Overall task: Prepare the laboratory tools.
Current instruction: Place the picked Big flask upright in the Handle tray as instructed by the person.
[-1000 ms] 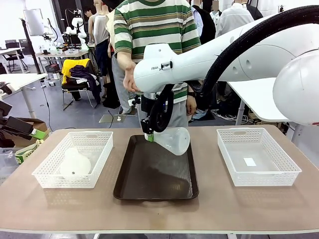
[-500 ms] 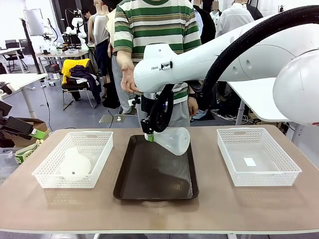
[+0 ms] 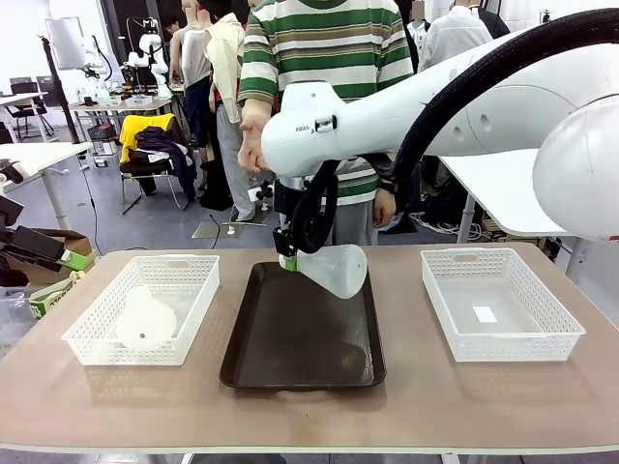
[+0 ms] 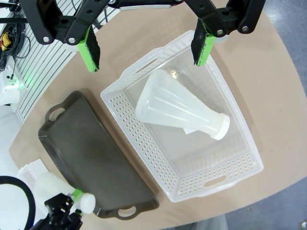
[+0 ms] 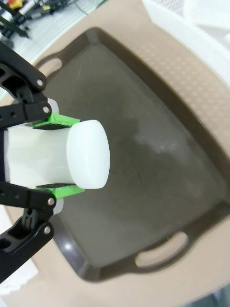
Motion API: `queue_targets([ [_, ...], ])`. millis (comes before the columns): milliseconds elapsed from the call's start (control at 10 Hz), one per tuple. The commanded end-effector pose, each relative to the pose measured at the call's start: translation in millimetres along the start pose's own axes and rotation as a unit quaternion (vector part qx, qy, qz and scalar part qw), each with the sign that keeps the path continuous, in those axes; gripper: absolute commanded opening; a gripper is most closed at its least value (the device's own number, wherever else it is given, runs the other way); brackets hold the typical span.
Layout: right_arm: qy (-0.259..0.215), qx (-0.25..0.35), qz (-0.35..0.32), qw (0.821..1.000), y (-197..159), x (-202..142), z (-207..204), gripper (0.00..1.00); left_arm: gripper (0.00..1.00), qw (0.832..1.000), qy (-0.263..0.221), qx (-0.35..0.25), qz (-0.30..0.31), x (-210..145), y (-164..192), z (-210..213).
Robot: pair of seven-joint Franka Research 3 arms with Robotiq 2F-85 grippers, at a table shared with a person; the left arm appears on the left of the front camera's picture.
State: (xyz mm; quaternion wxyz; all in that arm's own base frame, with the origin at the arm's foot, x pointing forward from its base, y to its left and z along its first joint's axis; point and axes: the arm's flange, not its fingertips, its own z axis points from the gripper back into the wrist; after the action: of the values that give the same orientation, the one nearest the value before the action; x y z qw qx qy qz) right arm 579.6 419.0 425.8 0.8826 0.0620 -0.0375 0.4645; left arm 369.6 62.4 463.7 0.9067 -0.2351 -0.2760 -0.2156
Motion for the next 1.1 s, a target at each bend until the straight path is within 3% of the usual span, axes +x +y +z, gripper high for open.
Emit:
queue_targets([
  [0, -0.075, 0.031, 0.043, 0.996, -4.7, -31.1, 29.4, 0.00, 1.00, 1.000, -0.005, -0.008, -0.009, -3.6, 2.5, -1.0],
  [200, -0.159, 0.087, 0.087, 0.980, -16.5, -45.0, 44.7, 0.00, 1.00, 1.000, -0.005, -0.008, -0.009, -3.6, 2.5, -1.0],
  [400, -0.265, 0.138, 0.139, 0.944, -36.1, -56.0, 32.3, 0.00, 1.00, 1.000, -0.005, -0.008, -0.009, -3.6, 2.5, -1.0],
  [600, -0.378, 0.201, 0.179, 0.886, -49.2, -66.8, 16.3, 0.00, 1.00, 1.000, -0.005, -0.008, -0.009, -3.6, 2.5, -1.0],
  [1000, -0.544, 0.234, 0.310, 0.744, -65.6, -82.7, -7.9, 0.00, 1.00, 1.000, -0.005, -0.008, -0.009, -3.6, 2.5, -1.0],
])
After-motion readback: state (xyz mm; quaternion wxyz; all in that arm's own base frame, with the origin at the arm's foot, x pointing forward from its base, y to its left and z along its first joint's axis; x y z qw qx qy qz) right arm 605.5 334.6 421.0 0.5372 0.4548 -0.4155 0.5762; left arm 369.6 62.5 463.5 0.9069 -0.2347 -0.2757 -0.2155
